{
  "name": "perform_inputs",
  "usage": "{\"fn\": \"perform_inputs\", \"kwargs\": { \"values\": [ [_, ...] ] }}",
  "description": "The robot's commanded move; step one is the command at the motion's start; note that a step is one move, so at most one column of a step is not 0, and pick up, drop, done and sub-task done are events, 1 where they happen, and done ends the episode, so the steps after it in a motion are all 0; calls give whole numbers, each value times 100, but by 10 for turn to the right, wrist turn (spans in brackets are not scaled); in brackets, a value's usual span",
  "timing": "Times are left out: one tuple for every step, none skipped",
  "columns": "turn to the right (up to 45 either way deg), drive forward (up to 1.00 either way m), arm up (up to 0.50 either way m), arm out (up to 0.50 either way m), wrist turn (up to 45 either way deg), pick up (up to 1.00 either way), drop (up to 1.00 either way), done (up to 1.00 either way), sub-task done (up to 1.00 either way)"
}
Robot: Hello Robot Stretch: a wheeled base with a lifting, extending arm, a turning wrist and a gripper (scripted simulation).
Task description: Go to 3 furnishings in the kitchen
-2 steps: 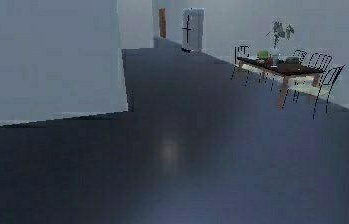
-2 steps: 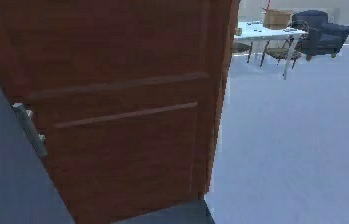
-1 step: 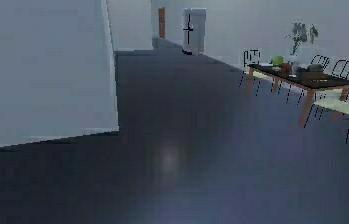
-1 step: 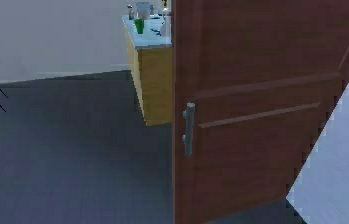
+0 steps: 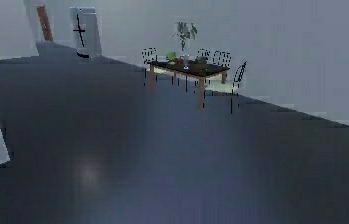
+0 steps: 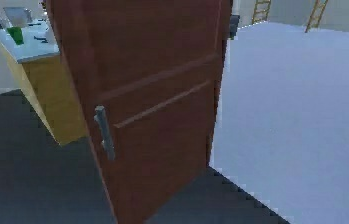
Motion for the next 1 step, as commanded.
{"fn": "perform_inputs", "kwargs": {
  "values": [
    [0,45,0,0,0,0,0,0,0]
  ]
}}
